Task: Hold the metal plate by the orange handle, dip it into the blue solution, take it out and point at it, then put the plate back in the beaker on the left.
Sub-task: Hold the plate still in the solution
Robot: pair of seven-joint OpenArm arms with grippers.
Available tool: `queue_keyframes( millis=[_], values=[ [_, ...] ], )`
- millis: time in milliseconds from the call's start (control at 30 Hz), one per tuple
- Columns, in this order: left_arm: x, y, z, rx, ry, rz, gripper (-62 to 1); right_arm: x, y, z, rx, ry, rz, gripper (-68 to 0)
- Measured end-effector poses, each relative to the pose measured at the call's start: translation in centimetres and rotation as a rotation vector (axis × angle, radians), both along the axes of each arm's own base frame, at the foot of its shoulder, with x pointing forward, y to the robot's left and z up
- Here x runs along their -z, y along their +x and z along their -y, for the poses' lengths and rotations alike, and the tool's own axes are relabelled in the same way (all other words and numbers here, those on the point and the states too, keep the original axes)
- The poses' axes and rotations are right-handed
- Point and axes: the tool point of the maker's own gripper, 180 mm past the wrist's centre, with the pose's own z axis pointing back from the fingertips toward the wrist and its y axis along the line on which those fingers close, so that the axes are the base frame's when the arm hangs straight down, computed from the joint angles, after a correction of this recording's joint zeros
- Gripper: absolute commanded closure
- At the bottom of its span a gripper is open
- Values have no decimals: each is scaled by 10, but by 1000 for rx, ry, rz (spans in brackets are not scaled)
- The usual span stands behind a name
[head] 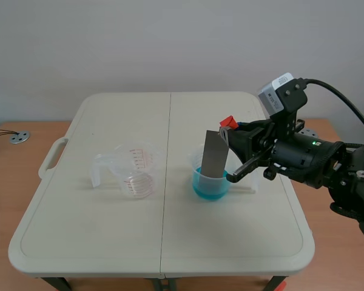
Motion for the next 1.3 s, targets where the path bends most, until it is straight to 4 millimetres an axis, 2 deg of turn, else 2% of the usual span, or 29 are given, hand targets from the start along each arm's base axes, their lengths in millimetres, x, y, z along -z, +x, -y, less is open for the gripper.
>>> queue_keyframes(
  millis=[967,1067,1300],
  values=[
    [3,-4,-2,1,12,-28,-17,-2,0,0,-1,-13,6,-13],
    [3,-4,-2,1,12,-28,-17,-7,1,-1,-7,-30,21,-13],
    [3,-4,-2,1,12,-27,-17,-33,3,-6,-23,-52,95,-13]
  ],
)
